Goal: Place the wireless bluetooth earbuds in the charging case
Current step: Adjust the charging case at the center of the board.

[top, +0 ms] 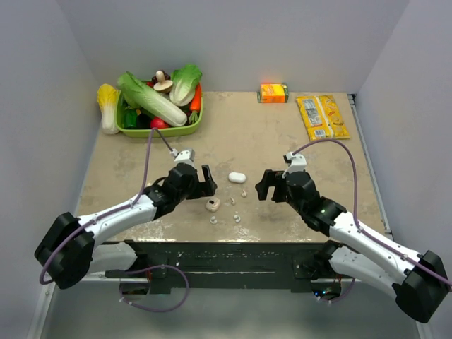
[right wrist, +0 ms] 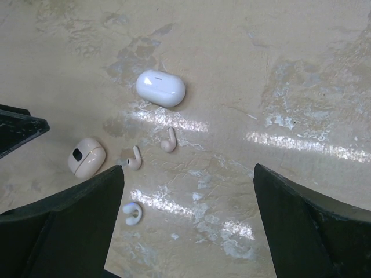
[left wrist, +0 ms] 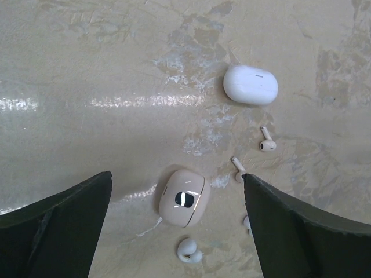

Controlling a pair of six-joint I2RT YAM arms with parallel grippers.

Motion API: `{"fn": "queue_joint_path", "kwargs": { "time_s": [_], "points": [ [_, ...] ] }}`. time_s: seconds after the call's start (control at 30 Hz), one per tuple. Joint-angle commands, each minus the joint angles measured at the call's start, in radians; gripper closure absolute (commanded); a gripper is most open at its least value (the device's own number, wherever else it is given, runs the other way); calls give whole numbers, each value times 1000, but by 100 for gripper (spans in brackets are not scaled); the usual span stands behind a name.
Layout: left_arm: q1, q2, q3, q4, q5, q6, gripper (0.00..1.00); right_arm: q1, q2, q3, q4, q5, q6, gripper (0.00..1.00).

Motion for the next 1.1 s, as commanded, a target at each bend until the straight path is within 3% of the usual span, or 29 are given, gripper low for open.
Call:
{"fn": "queue_joint_path", "kwargs": {
  "time_s": [0.0, 0.23, 0.6, 0.83, 1.07],
  "points": [
    [-2, 73, 86, 64, 13, 11, 0, 2, -26, 25, 28, 3, 2, 4],
    [-96, 310, 285, 8, -137, 14, 0, 2, -49, 42, -18, 47, -8, 4],
    [-183, 510, 522, -92, -251, 92, 0, 2, -83, 16, -22, 55, -10, 4],
    [-185, 614, 582, -137, -271, 85, 0, 2, -85, 10, -11, 52, -12, 4],
    [-185, 624, 597, -146, -295, 77, 0, 2, -88, 8, -11, 50, -9, 4]
  ]
}}
